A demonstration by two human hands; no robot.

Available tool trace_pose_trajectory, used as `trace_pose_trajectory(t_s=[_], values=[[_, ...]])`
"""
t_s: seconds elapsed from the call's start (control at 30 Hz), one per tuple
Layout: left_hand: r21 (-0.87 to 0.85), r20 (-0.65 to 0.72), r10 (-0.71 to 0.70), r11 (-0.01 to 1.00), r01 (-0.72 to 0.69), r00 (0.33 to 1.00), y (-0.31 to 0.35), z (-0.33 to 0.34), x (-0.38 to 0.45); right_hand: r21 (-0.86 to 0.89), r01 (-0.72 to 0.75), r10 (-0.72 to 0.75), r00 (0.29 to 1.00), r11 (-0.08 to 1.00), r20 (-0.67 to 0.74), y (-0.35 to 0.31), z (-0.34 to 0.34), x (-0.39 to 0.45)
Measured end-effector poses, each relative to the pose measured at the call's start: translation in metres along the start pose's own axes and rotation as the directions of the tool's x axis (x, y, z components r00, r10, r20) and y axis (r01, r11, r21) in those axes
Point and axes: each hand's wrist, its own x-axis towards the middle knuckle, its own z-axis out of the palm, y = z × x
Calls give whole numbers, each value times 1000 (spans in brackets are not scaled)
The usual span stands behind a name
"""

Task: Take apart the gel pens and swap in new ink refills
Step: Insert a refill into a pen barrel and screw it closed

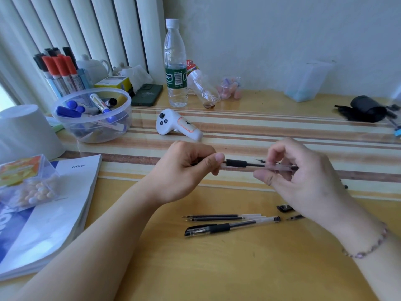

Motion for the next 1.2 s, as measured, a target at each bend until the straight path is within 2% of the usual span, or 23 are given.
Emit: trace_pose_trajectory(t_s=[0.13,0.27,0.43,0.53,0.57,0.63,0.7,0.8,0.9,1.0,1.13,1.2], values=[[6,27,33,999,-33,999,1,2,0,5,46,-46,994,999,101,-1,2,-1],[-29,-29,7,1000,-8,1000,-1,-6,1,-81,66,-60,995,994,83,2,-6,2],[-61,-203,-49,997,37,978,-6,-26,3,-238,-168,204,969,957,136,25,-29,8],[-83,-208,-34,996,16,978,-6,-25,4,-168,-289,295,955,942,9,26,-38,12],[-88,-186,-24,996,7,982,-5,-22,4,-69,-287,287,958,955,-20,23,-39,13],[-94,-139,-10,996,-3,990,-3,-15,3,123,-242,238,970,962,43,10,-35,12],[-66,-103,-10,998,4,995,-2,-9,2,175,-204,180,974,963,141,-1,-27,8],[-54,-63,-10,999,6,998,-2,-5,2,138,-184,160,973,973,167,-2,-16,5],[-35,-33,10,999,-11,999,-2,-7,2,125,-202,166,953,971,253,-1,-13,6],[-3,-11,19,1000,-19,1000,-2,-14,2,-20,-129,129,948,991,291,7,-15,5],[8,-212,-3,1000,5,977,-3,-29,4,-198,-33,99,937,980,336,-5,-10,3],[13,-250,-2,1000,5,968,-3,-28,5,-245,53,51,915,968,399,-15,0,2]])
